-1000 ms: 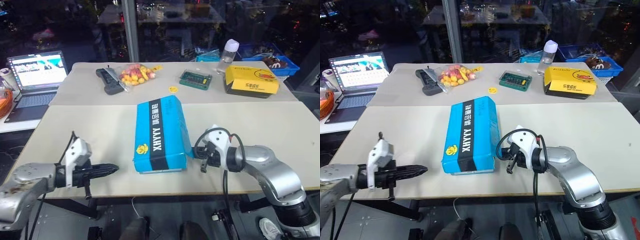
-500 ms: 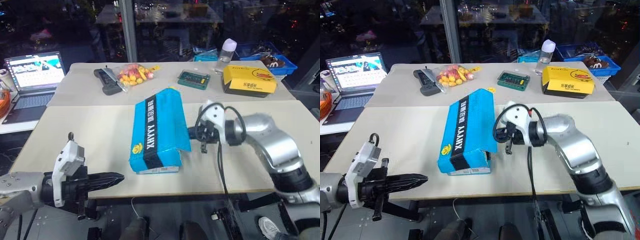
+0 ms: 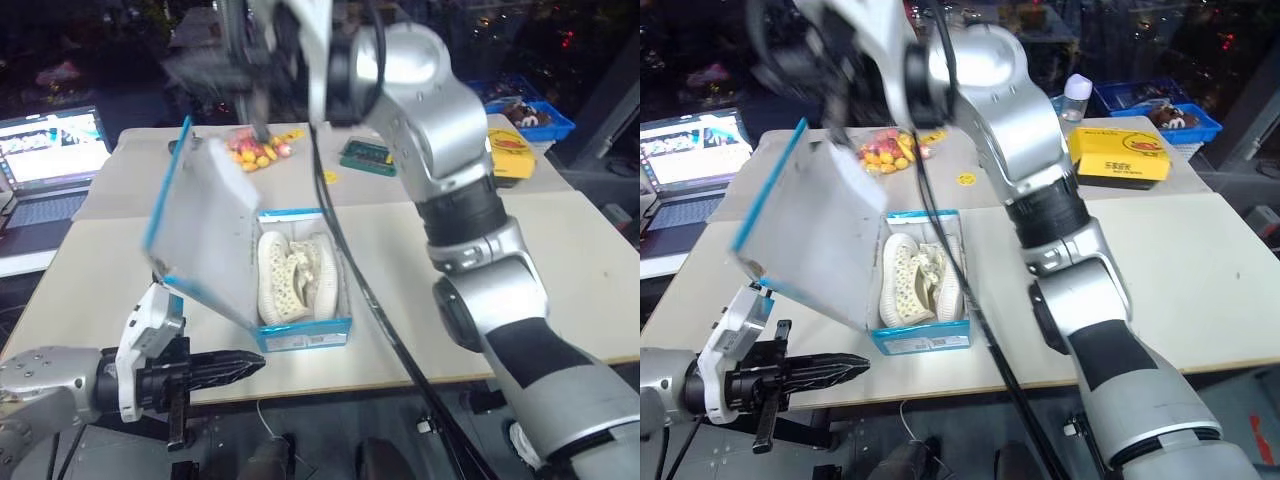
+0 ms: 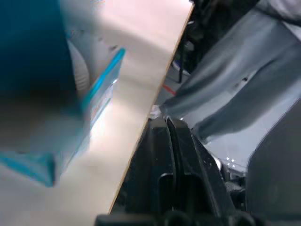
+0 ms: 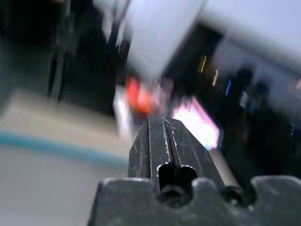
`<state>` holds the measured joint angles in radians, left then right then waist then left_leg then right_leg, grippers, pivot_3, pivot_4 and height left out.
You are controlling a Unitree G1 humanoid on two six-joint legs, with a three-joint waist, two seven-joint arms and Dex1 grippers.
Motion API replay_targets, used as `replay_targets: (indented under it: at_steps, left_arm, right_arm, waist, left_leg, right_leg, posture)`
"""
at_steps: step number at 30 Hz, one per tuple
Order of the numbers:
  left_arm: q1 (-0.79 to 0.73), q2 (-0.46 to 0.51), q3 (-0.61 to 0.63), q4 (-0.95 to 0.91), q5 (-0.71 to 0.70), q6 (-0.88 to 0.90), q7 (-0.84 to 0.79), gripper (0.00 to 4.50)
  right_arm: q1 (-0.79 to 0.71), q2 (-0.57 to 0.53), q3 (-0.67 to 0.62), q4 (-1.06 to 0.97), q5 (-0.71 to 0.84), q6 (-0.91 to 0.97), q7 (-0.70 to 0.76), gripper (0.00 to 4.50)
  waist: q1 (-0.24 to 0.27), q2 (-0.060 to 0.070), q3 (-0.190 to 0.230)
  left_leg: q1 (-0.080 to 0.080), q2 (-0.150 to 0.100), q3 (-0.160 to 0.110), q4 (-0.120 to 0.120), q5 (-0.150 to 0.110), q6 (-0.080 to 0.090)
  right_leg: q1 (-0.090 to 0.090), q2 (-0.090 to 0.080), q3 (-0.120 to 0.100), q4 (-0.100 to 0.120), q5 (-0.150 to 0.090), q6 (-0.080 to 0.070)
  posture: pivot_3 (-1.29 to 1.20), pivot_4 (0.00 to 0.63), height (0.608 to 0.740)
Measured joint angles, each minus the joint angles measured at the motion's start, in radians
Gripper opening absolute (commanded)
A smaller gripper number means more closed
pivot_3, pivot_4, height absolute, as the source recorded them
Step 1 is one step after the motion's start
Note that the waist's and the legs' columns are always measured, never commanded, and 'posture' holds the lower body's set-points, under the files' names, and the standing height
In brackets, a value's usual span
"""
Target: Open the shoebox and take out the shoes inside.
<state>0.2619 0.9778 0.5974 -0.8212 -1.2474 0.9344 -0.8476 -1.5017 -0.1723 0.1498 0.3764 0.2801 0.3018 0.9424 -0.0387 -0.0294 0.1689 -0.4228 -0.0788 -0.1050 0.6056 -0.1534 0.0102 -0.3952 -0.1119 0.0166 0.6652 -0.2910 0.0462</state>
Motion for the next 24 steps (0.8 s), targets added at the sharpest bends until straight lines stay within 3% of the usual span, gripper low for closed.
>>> replay_targets:
  at_steps: [3, 7, 13, 19, 24]
  left_arm:
    - [0.086, 0.001, 0.135, 0.002, -0.076, 0.021, 0.024, 0.05]
    - [0.147, 0.019, 0.314, 0.033, -0.085, 0.038, 0.035, 0.05]
    - [0.183, 0.016, 0.487, 0.159, 0.068, 0.027, 0.048, 0.05]
    - [0.122, 0.064, 0.496, 0.199, 0.116, 0.007, 0.012, 0.05]
    - [0.000, 0.140, 0.350, 0.270, 0.155, -0.040, -0.052, 0.05]
  right_arm:
    - [0.134, -0.054, 0.007, 0.006, -0.027, -0.006, 0.018, 0.00]
    - [0.251, -0.079, 0.038, 0.003, -0.043, 0.008, 0.045, 0.00]
    - [0.289, -0.095, 0.056, -0.045, -0.063, 0.015, 0.072, 0.00]
    - [0.359, -0.147, 0.127, -0.119, -0.077, 0.031, 0.163, 0.00]
    - [0.424, -0.227, 0.181, -0.246, -0.068, 0.088, 0.263, 0.00]
  waist:
    - [0.021, -0.008, -0.004]
    - [0.019, 0.003, 0.006]
    - [-0.005, 0.006, 0.007]
    - [-0.006, 0.006, 0.008]
    - [-0.001, 0.006, 0.008]
  left_leg:
    - [0.000, 0.002, 0.001, 0.007, -0.005, 0.000]
    - [-0.001, 0.001, 0.007, 0.005, -0.002, -0.004]
    - [0.001, 0.017, 0.008, 0.001, 0.001, -0.005]
    - [-0.001, 0.019, 0.010, 0.001, 0.000, -0.006]
    - [0.000, 0.019, 0.011, 0.002, 0.000, -0.007]
  right_leg:
    - [0.004, 0.002, 0.000, -0.005, 0.001, -0.001]
    - [-0.001, 0.001, 0.005, -0.001, 0.003, -0.004]
    - [-0.004, 0.019, 0.007, 0.007, 0.000, -0.018]
    - [-0.008, 0.021, 0.010, 0.009, 0.000, -0.019]
    - [-0.007, 0.021, 0.010, 0.008, 0.001, -0.019]
  posture:
    - [0.00, 0.150, 0.740]
    - [0.00, 0.150, 0.740]
    - [0.00, 0.150, 0.740]
    - [0.00, 0.150, 0.740]
    - [0.00, 0.150, 0.740]
